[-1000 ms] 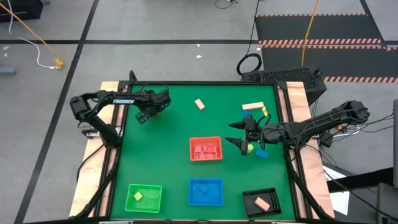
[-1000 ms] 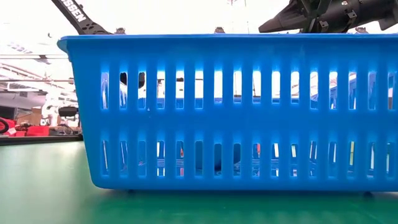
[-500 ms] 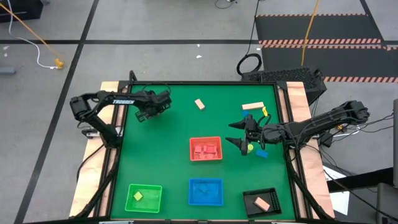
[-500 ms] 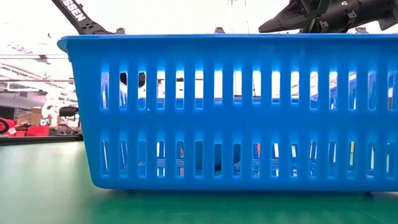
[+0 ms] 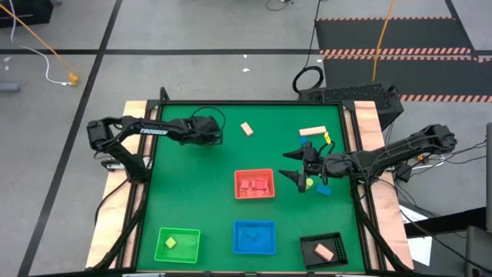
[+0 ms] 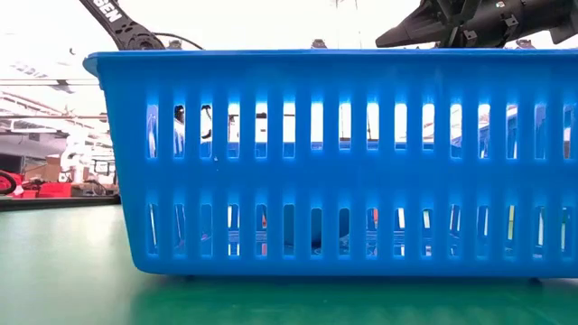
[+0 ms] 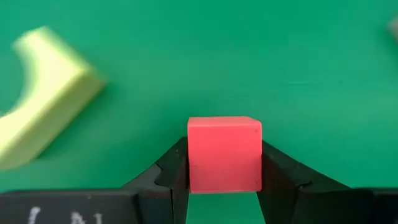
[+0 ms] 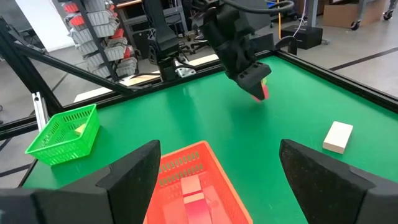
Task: Sort & place blocks by color
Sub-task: Put the orange block into the orange bin
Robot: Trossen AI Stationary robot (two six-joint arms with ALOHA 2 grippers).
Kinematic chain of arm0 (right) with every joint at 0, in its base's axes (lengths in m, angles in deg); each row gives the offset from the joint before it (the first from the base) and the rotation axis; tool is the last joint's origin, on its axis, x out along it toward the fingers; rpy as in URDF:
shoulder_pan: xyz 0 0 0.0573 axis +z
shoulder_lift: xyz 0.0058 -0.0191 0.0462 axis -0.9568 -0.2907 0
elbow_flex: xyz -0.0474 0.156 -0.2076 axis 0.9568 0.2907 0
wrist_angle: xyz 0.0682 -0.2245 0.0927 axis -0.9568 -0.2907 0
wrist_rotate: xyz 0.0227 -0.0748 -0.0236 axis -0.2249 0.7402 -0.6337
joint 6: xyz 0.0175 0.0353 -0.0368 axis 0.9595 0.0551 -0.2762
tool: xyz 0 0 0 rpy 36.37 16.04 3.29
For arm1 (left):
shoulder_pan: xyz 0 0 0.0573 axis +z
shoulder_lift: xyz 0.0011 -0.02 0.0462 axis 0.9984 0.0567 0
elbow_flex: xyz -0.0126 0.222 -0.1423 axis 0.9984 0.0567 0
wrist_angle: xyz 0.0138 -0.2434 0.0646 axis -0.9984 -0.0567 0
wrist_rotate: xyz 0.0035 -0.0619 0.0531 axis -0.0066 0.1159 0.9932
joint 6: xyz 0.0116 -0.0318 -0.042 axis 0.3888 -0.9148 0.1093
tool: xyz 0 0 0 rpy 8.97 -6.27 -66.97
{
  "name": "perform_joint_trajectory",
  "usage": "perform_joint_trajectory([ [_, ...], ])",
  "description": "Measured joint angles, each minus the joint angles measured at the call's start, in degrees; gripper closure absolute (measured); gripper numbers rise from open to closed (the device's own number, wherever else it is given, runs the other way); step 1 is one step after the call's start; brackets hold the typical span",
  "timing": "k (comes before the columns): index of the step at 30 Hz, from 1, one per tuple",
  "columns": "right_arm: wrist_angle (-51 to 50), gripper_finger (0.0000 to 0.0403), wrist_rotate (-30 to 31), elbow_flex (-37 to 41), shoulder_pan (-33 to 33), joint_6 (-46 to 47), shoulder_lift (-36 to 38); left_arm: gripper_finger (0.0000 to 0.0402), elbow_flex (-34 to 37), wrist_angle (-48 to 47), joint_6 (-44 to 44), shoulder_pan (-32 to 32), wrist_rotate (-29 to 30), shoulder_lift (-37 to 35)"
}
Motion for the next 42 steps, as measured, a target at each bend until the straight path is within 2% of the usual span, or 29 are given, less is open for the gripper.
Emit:
perform_joint_trajectory([
  [5,0.0,0.0085,0.0,0.0,0.0,0.0,0.0,0.0251,0.0,11.1,8.6,-3.0,0.5,-1.3],
  [10,0.0,0.0085,0.0,0.0,0.0,0.0,0.0,0.0265,-0.1,22.5,15.4,-8.4,0.5,-2.5],
  [15,0.0,0.0085,0.0,0.0,0.0,0.0,0.0,0.0262,0.0,29.6,21.7,-15.2,0.4,-2.3],
  [22,0.1,0.0085,0.0,0.0,0.0,0.0,0.0,0.0235,0.0,37.7,27.4,-23.5,1.2,-2.3],
  [28,0.0,0.0085,0.0,0.0,0.0,0.0,0.0,0.0282,0.0,44.8,31.6,-28.6,1.2,-2.3],
  [35,0.0,0.0085,0.0,0.0,0.0,0.0,0.0,0.035,0.0,46.5,33.3,-32.6,1.3,-2.3],
  [42,0.0,0.0085,0.0,0.0,0.0,0.0,0.0,0.0364,0.0,45.7,31.1,-34.0,1.4,-2.3],
])
